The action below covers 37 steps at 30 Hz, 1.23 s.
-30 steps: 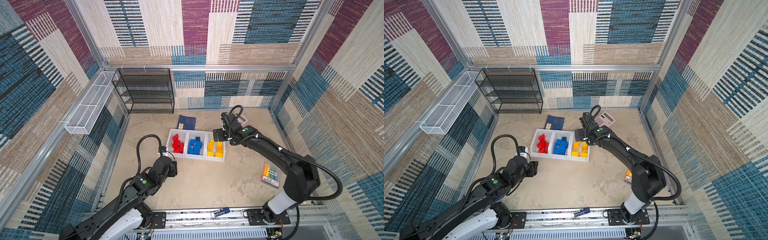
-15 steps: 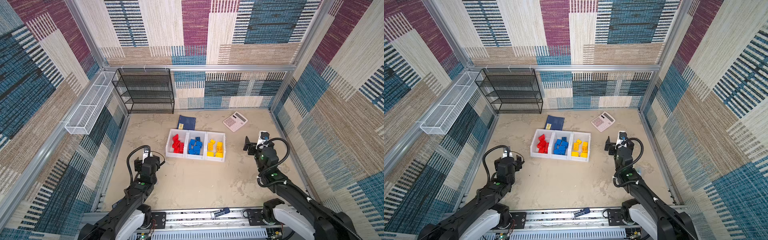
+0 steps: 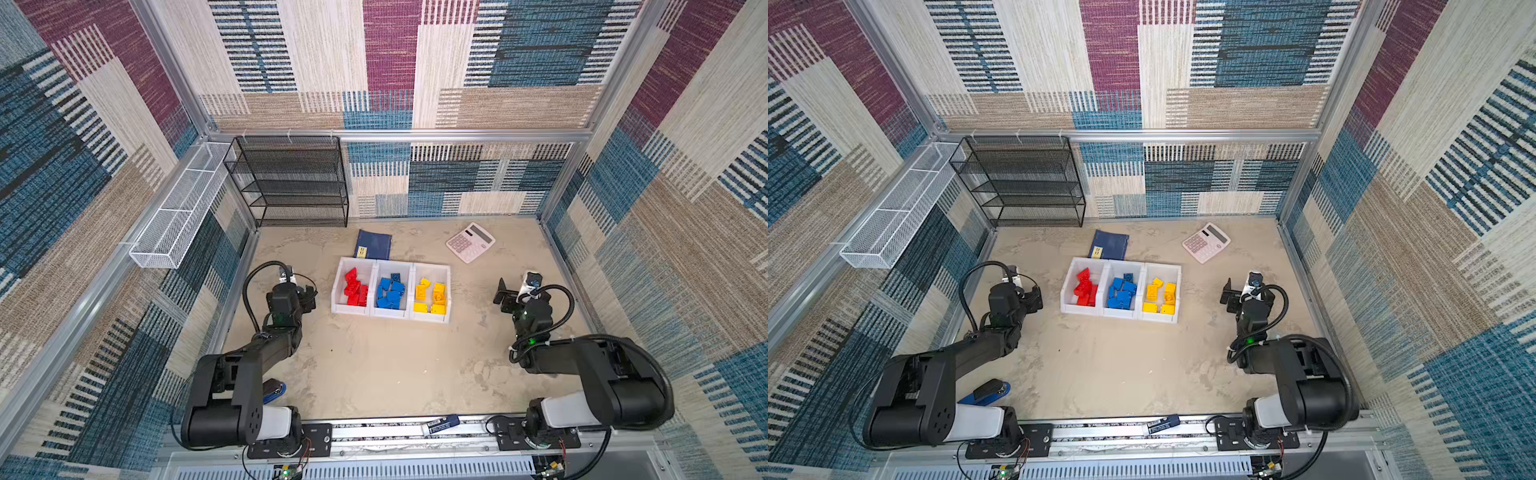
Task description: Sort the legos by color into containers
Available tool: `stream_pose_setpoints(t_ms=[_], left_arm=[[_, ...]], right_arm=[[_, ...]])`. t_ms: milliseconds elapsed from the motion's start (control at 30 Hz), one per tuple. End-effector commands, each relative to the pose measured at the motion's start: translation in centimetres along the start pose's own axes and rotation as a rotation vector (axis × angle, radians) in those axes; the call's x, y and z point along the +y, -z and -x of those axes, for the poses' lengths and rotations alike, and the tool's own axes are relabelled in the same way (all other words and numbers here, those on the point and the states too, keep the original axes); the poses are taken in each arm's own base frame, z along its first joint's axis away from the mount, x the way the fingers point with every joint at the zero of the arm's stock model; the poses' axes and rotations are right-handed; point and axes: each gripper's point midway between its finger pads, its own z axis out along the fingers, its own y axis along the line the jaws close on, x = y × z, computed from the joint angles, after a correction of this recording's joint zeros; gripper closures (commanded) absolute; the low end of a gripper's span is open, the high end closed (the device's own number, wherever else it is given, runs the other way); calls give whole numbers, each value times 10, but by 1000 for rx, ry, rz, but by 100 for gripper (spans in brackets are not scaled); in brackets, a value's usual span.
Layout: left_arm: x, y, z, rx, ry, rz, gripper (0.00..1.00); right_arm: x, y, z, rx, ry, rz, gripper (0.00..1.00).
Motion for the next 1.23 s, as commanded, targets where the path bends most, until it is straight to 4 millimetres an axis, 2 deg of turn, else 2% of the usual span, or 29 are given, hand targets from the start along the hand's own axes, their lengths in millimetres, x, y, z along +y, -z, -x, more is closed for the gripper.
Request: stream_pose_setpoints(t_ms=[0, 100, 133, 167, 200, 267, 1200], left_arm=[[-29, -4, -1, 28, -66, -167, 15], [-33, 0, 1, -79, -33, -187, 12], [-30, 0, -9, -99, -20, -174, 12], [-29, -1, -8, -154, -19, -163, 3], [-28, -2, -7, -144, -14, -158, 1], [-26, -12, -12, -51, -7, -145, 1], [-24, -12, -10, -75, 10, -163, 1]], right_arm=[[13, -2, 27, -110, -16, 80, 0], [15, 9, 26, -164, -12, 112, 0], [16, 6, 22, -133, -13, 114, 0], [16, 6, 21, -129, -14, 121, 0], [16, 6, 24, -142, -14, 122, 0], [15, 5, 22, -133, -15, 120, 1], [15, 6, 21, -129, -15, 123, 0]])
